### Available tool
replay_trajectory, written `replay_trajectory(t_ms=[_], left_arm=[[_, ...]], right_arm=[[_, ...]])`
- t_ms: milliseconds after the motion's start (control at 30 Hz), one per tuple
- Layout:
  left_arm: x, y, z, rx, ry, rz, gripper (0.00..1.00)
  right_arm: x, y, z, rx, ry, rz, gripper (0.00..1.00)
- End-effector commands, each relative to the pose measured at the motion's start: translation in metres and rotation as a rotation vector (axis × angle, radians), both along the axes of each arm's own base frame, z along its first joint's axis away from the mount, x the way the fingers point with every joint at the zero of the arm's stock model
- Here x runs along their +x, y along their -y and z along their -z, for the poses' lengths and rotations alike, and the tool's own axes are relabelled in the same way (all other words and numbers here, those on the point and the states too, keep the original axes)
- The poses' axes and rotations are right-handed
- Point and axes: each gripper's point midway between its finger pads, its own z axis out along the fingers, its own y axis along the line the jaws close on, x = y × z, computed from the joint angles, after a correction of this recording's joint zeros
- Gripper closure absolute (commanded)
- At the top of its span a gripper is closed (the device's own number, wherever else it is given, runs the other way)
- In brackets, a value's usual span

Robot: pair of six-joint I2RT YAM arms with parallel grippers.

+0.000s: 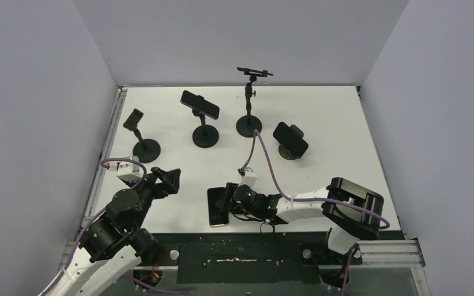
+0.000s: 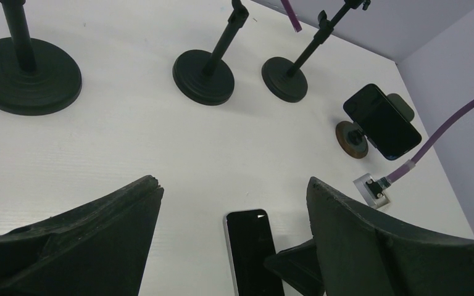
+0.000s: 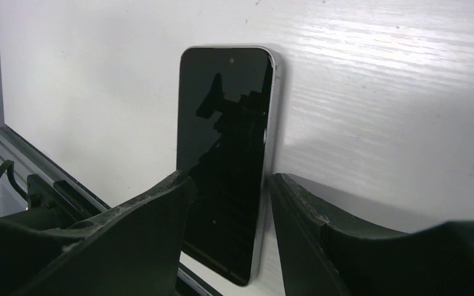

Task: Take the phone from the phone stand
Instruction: Adjust the phone at the center of the board.

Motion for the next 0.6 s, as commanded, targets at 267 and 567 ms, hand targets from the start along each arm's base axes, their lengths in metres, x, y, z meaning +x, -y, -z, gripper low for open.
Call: replay_trajectory(t_ms=[267,567], left_arm=[[0.0,0.005,-0.016,-0.031,0.056,0.025,0.15],[0.001,0.005,-0.015,-0.026,0.053,0.025,0.15]], right_arm=[[-0.001,-0.03,0.005,0.039,-0.042,-0.026,0.53],[-0.011,-0.033,-0.001,0.092,-0.118,0.021,0.5]])
